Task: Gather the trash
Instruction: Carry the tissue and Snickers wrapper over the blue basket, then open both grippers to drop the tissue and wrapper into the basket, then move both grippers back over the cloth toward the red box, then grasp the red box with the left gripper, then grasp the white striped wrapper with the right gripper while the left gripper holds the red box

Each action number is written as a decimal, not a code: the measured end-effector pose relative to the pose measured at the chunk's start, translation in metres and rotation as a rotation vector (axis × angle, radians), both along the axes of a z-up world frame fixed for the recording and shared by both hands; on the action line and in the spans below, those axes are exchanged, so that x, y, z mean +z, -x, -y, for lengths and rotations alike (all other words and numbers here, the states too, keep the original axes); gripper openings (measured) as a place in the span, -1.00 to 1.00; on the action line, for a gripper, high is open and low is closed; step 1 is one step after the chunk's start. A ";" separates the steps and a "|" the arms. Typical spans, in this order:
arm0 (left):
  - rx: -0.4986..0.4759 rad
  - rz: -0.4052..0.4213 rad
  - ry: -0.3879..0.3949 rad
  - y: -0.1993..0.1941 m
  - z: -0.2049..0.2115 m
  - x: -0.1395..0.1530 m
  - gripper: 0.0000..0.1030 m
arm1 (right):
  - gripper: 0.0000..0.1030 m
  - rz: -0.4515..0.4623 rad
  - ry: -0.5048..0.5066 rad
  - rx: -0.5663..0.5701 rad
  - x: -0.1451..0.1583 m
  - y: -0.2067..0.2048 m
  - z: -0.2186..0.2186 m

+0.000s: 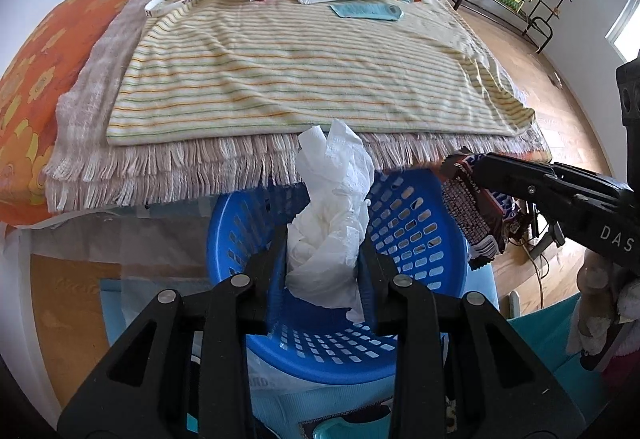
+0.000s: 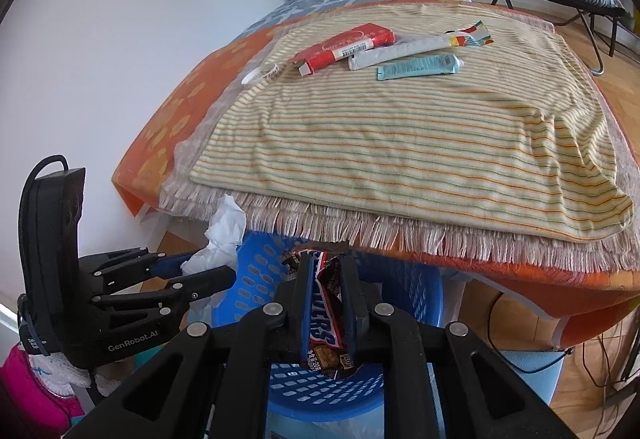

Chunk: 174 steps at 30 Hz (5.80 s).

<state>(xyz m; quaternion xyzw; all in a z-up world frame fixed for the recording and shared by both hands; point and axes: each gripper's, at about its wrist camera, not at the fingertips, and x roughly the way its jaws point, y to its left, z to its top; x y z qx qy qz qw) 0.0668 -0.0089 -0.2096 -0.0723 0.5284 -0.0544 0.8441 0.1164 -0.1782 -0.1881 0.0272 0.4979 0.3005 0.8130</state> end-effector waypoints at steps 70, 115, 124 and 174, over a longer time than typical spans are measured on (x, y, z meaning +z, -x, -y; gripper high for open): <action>0.044 0.058 0.069 -0.153 -0.070 0.068 0.61 | 0.84 0.209 0.134 -0.157 0.047 -0.105 -0.002; -0.144 -0.208 -0.239 -0.350 -0.004 -0.011 0.83 | 0.46 -0.234 -0.201 -0.392 -0.011 -0.286 0.047; -0.130 -0.154 -0.197 -0.346 -0.008 -0.007 0.79 | 0.22 -0.319 -0.275 -0.461 -0.049 -0.318 0.046; -0.016 -0.054 -0.101 -0.276 -0.055 0.024 -0.67 | -0.91 0.009 -0.268 -0.338 0.040 -0.268 0.027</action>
